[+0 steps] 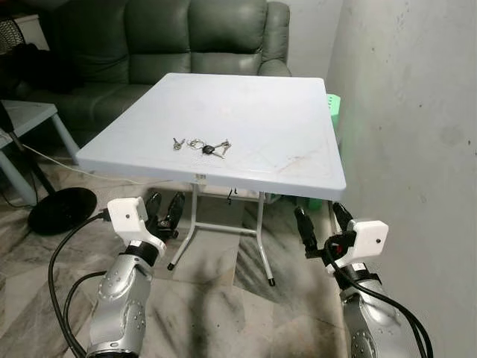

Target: Hang keys on a hook

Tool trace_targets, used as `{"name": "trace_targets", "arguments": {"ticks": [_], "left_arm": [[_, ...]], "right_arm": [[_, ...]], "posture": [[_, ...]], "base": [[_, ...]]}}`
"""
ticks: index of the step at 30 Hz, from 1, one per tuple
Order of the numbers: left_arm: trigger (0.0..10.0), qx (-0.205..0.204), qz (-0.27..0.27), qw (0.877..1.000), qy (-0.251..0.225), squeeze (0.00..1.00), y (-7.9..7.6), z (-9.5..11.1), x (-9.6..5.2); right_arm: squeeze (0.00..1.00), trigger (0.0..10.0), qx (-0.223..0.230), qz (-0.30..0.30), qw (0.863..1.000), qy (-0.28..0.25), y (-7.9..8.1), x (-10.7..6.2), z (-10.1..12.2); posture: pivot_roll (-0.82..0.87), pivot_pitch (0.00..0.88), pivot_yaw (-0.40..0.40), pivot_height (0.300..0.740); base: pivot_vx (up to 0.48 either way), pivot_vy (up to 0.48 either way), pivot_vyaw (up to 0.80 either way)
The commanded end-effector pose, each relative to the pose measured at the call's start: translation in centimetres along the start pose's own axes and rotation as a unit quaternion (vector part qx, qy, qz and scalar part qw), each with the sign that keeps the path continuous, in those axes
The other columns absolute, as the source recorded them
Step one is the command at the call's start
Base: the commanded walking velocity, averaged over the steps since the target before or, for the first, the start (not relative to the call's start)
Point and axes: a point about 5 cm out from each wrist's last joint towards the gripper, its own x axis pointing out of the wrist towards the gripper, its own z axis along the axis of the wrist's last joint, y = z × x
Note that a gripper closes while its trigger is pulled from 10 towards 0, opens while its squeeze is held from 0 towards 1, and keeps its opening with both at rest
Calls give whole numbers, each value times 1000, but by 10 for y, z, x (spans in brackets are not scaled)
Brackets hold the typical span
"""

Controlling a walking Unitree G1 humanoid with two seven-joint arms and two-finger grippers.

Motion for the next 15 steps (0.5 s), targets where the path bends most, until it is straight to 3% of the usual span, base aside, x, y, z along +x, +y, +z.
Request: {"name": "trace_targets", "arguments": {"ticks": [1, 7, 15], "left_arm": [[10000, 3, 0, 1000, -5, 0, 1, 9, 3], [10000, -8, 10, 1000, -7, 0, 3, 13, 6], [10000, -12, 9, 1000, -10, 0, 2, 17, 9]], "right_arm": [[0, 10000, -4, 0, 1000, -19, -1, 6, 13], [0, 10000, -8, 5, 1000, -11, -2, 7, 15], [0, 10000, -8, 8, 1000, -4, -1, 7, 14]], "posture": [[103, 0, 41, 740], [105, 0, 36, 740], [108, 0, 33, 740]], "base": [[0, 0, 0], [0, 170, 0], [0, 374, 0]]}}
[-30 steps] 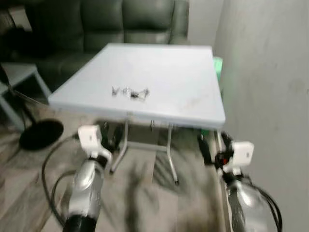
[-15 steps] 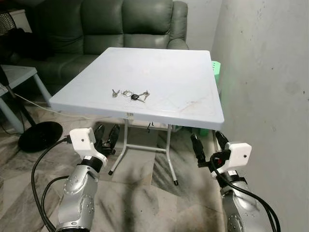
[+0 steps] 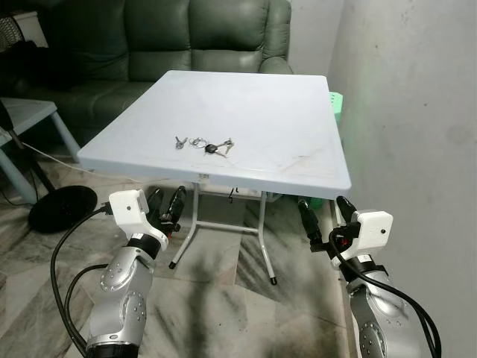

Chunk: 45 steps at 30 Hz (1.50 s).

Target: Hang keys on a hook

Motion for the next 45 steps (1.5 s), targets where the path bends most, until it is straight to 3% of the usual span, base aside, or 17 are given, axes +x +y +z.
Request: {"name": "trace_targets", "arguments": {"ticks": [1, 27, 34, 45], "left_arm": [[10000, 6, 0, 1000, -9, 0, 2, 8, 2], [10000, 1, -5, 1000, -15, 0, 0, 12, 8], [10000, -19, 16, 1000, -14, 0, 2, 11, 9], [10000, -8, 25, 1000, -7, 0, 1, 8, 9]], "right_arm": [[0, 10000, 2, 4, 1000, -10, 3, 3, 6], [0, 10000, -8, 8, 1000, -12, -2, 5, 12], [0, 10000, -7, 13, 1000, -8, -2, 5, 12], [0, 10000, -11, 12, 1000, -5, -4, 3, 13]], "posture": [[109, 0, 32, 740], [105, 0, 26, 740], [105, 0, 21, 740], [91, 0, 21, 740]], "base": [[0, 458, 0], [0, 455, 0], [0, 0, 0], [0, 0, 0]]}}
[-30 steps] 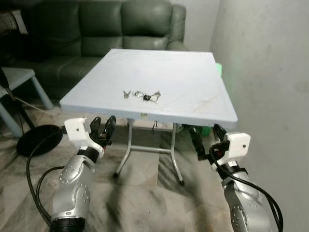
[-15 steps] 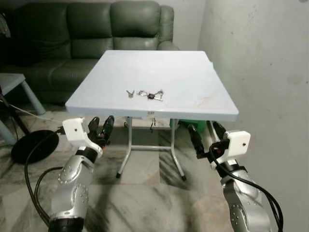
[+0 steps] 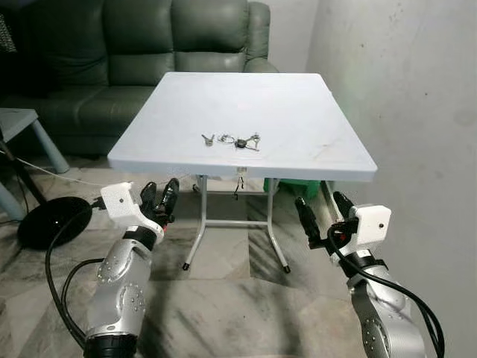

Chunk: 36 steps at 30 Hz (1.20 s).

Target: Hang keys on a hook

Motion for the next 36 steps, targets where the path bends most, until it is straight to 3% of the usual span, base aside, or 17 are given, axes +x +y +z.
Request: {"name": "trace_targets", "arguments": {"ticks": [1, 25, 36], "left_arm": [[10000, 7, -2, 1000, 5, 0, -2, 0, 2], [10000, 22, -21, 999, 14, 0, -4, 4, 0], [10000, 32, -28, 999, 13, 0, -5, 5, 1]], "right_arm": [[0, 10000, -1, -1, 1000, -8, -2, 0, 5], [0, 10000, 2, -3, 1000, -14, -1, 5, 10], [0, 10000, -6, 2, 1000, -15, 0, 5, 11]], "posture": [[91, 0, 21, 740], [112, 0, 24, 740], [113, 0, 26, 740]], "base": [[0, 0, 0], [0, 0, 0], [272, 0, 0]]}}
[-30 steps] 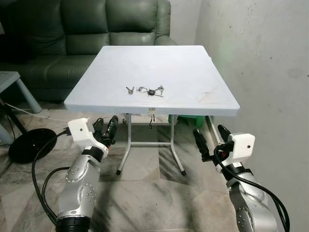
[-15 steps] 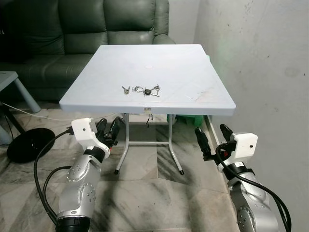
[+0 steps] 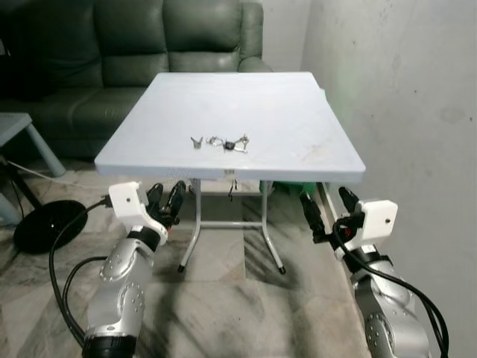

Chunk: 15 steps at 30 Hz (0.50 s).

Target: Hang keys on a hook

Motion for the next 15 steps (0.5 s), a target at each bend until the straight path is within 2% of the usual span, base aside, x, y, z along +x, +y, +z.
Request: {"name": "trace_targets", "arguments": {"ticks": [1, 15], "left_arm": [[10000, 20, -3, 1000, -3, 0, 0, 5, 1], [10000, 31, -4, 1000, -1, 0, 0, 4, 0]], "right_arm": [[0, 10000, -9, 10, 1000, -2, 3, 2, 3], [0, 10000, -16, 16, 1000, -2, 0, 3, 4]], "posture": [[113, 0, 26, 740], [116, 0, 26, 740]], "base": [[292, 0, 0], [306, 0, 0]]}}
